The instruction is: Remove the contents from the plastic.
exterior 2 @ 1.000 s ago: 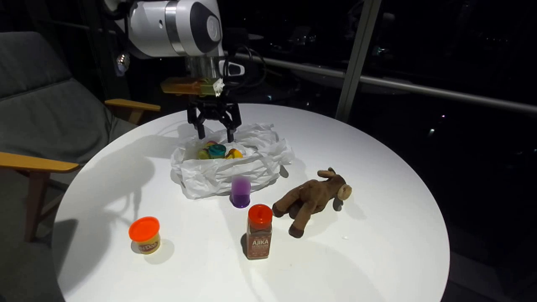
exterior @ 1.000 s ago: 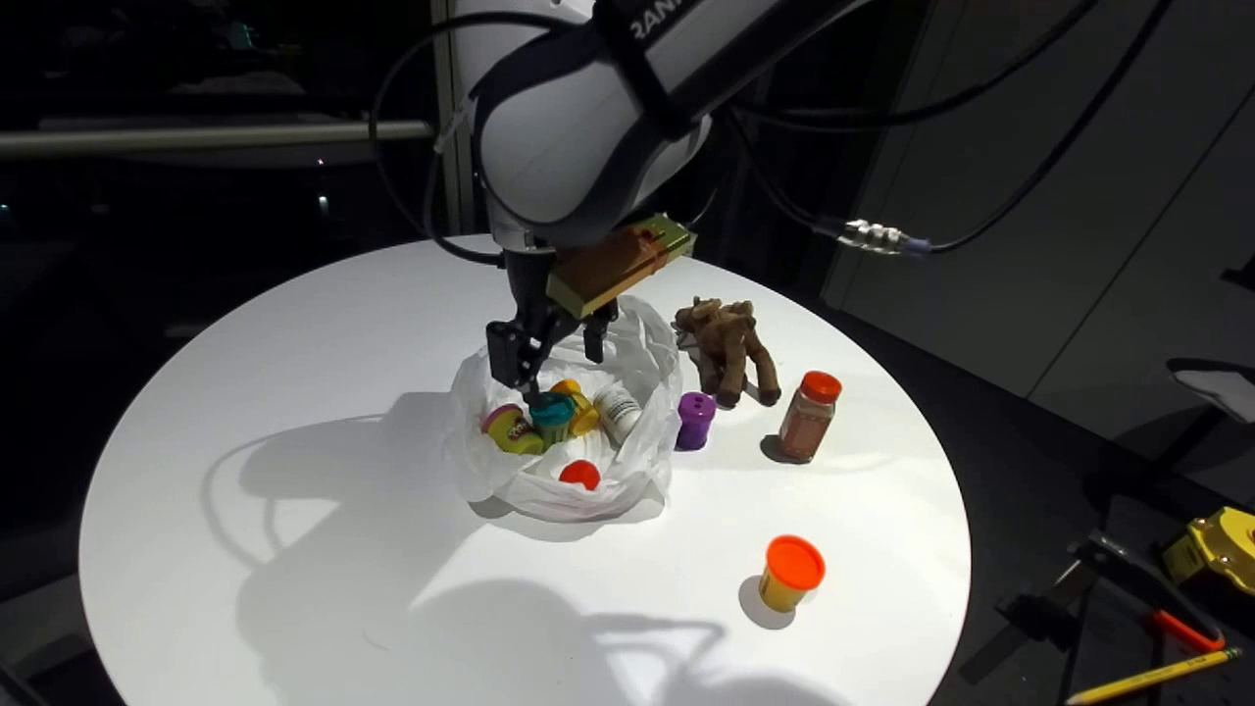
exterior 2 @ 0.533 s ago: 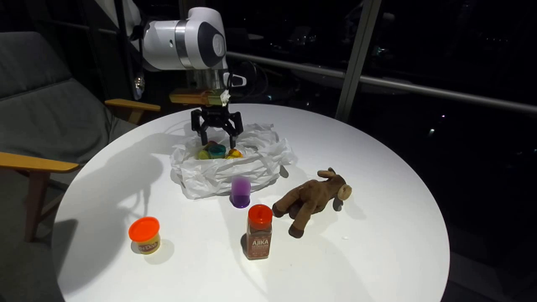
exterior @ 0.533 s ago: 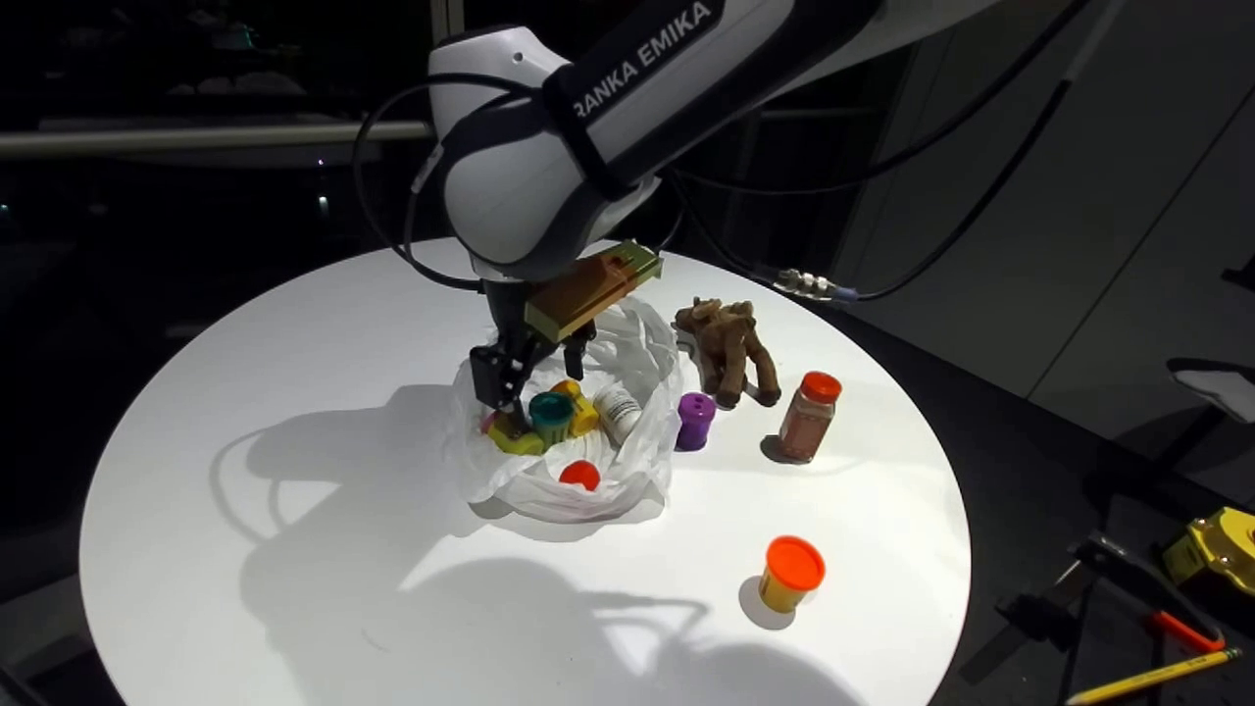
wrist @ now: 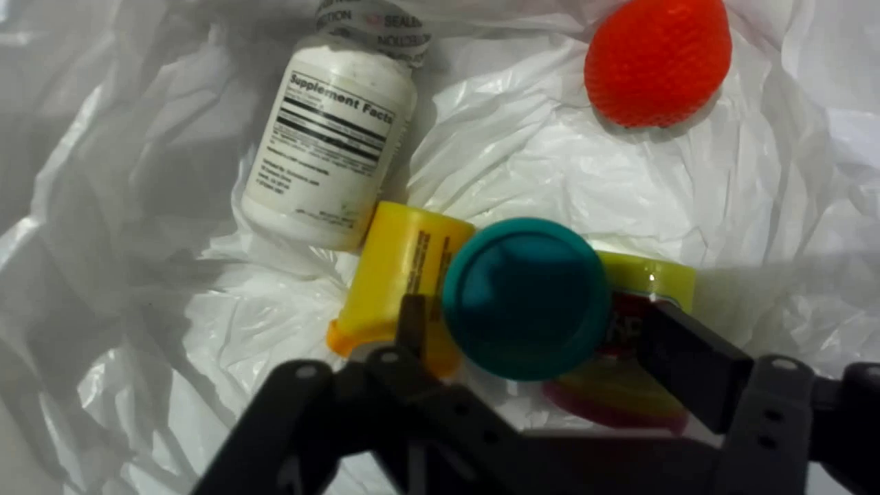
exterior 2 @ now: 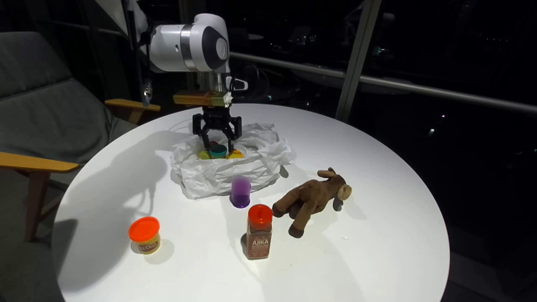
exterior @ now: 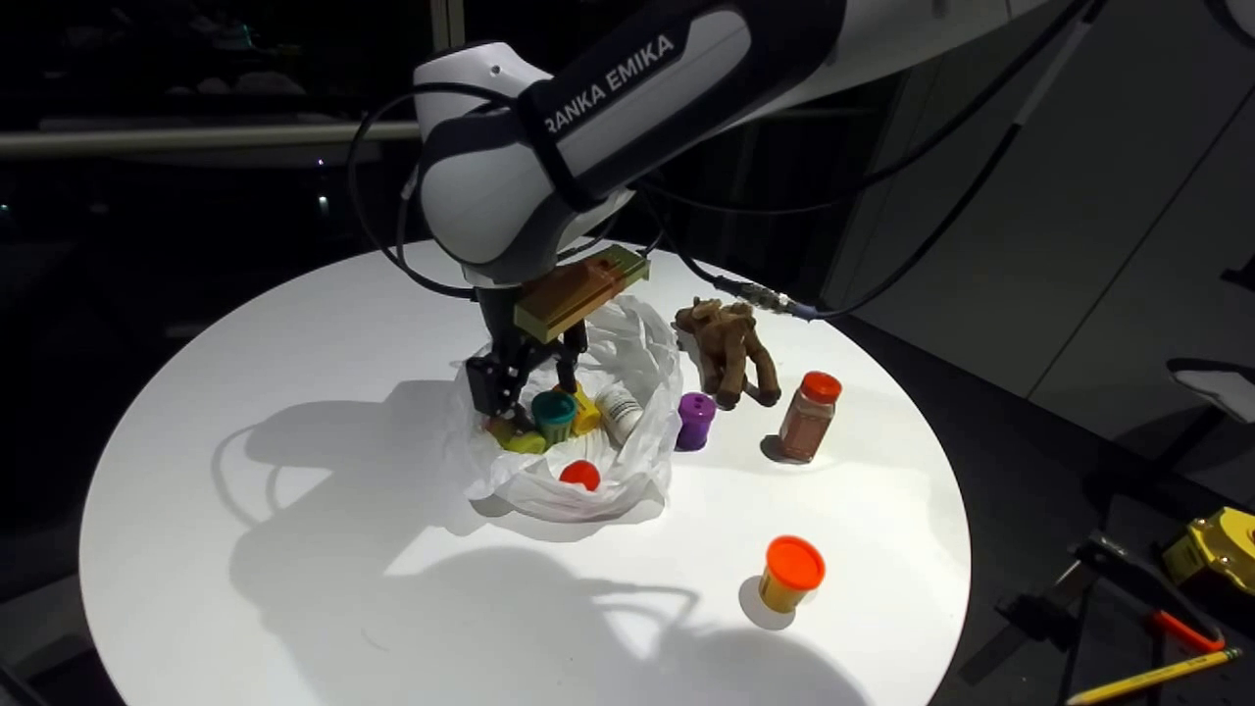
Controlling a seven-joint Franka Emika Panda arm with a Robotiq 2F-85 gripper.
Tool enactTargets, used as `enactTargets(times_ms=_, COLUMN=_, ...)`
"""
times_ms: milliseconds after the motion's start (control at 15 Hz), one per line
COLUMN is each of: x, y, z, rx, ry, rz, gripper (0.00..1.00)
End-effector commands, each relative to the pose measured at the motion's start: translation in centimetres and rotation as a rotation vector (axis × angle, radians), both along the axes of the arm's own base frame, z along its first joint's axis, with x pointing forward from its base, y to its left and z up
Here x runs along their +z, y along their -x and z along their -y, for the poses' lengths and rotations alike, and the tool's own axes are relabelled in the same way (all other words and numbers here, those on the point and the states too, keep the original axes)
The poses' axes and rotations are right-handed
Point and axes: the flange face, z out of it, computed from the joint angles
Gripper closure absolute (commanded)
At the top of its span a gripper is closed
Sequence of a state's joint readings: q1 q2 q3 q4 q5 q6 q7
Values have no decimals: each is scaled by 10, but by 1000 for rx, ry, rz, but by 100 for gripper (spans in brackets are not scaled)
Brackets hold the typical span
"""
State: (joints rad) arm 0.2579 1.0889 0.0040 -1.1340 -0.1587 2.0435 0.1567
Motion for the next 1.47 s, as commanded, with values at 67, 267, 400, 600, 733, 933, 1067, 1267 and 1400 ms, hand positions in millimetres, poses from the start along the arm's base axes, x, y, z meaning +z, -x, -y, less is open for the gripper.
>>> enactTargets(times_ms=67, x=3, y=-11, z=-4, rx=2, ry=-30, rz=-18, gripper=57)
enactTargets(times_ms=267, x=9, y=-13, z=-4, rx=-4, ry=-26, rz=-5, gripper=71)
enactTargets(times_ms=400, x=17, y=-15, z=-3, rx=-13, ry=-23, rz=7, gripper=73)
enactTargets(times_ms=600, x=34, y=-18, z=-4, rx=-26, ry=-15, rz=23, gripper=75)
enactTargets(times_ms=733, x=51, y=-19, z=-9, rx=-22, ry=-19, rz=40, gripper=75)
enactTargets(times_ms=933, x=79, y=-14, z=-21, rx=-16, ry=-33, rz=52, gripper=75)
enactTargets(times_ms=1067, x=98, y=-5, z=-39, rx=-5, ry=-42, rz=42, gripper=75)
enactTargets(times_ms=1267, x=124, y=15, z=-77, rx=41, ry=-77, rz=6, gripper=75)
enactTargets(times_ms=1400, x=124, y=30, z=-104, rx=73, ry=-109, rz=-35, gripper=75)
